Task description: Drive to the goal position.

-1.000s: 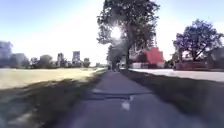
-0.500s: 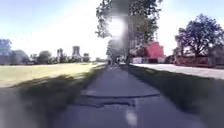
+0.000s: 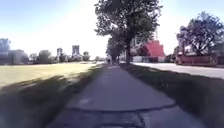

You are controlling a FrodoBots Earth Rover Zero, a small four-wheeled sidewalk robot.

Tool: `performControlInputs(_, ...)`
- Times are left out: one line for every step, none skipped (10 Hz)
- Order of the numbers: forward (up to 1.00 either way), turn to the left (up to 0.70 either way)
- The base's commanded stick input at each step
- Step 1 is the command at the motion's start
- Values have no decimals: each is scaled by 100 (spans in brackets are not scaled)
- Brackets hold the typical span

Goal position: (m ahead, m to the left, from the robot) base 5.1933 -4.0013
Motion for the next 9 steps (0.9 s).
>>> performControlInputs(100,0)
performControlInputs(100,0)
performControlInputs(100,0)
performControlInputs(100,0)
performControlInputs(100,0)
performControlInputs(100,0)
performControlInputs(100,0)
performControlInputs(100,0)
performControlInputs(100,0)
